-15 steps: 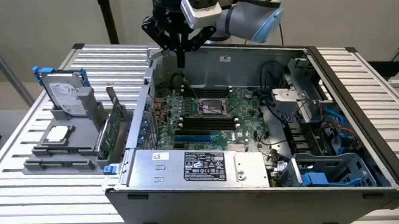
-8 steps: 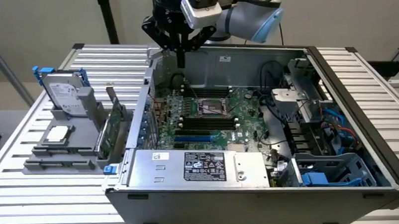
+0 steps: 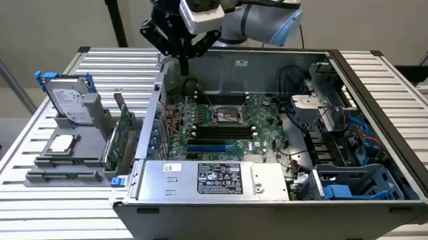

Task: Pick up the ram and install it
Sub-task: 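Reach for the ram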

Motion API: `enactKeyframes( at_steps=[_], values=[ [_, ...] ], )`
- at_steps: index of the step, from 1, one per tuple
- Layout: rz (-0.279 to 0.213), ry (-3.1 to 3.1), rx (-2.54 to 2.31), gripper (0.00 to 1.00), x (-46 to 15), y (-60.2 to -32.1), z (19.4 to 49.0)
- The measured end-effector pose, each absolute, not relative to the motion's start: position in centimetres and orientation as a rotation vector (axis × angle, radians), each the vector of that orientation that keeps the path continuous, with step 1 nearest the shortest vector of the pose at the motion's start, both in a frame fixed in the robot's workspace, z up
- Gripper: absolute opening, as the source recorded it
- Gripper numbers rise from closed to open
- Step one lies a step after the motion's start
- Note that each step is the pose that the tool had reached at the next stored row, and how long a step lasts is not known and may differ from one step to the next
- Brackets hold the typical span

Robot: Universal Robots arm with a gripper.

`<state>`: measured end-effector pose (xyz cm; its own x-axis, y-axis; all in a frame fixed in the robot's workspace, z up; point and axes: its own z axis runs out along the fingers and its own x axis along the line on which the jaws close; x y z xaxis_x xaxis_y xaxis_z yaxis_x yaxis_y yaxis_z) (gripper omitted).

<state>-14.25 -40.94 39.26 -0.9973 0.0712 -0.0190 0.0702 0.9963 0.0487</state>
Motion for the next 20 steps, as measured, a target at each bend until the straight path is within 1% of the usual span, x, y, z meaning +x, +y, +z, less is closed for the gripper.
enactKeyframes(
  at_steps=[20],
  values=[
    [0.075,3.118,0.11,0.0,-23.3,-44.6,39.0]
  ],
)
